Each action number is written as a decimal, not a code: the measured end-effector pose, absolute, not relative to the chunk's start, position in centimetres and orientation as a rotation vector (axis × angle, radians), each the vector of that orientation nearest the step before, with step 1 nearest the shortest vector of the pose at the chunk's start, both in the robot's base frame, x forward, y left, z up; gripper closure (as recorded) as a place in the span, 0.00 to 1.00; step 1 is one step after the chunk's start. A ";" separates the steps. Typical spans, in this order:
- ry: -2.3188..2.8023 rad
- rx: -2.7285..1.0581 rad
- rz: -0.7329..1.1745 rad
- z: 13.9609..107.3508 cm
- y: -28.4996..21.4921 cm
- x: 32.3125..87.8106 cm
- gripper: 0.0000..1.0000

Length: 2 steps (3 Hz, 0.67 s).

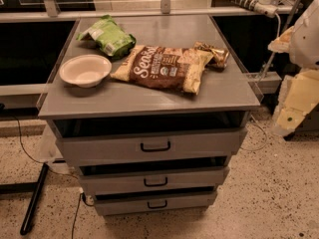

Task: Open middle drawer

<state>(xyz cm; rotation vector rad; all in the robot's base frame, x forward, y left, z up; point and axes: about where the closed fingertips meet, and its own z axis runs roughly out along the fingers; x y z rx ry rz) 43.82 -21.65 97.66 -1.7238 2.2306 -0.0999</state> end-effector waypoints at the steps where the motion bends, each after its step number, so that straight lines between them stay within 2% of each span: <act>1: 2.230 -1.724 -0.100 97.7 -21.7 43.8 0.00; 2: 2.194 -1.749 -0.080 95.6 -21.5 43.2 0.00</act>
Offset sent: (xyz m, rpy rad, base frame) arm -0.0190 0.0033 -0.0637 0.0422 0.0070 0.0934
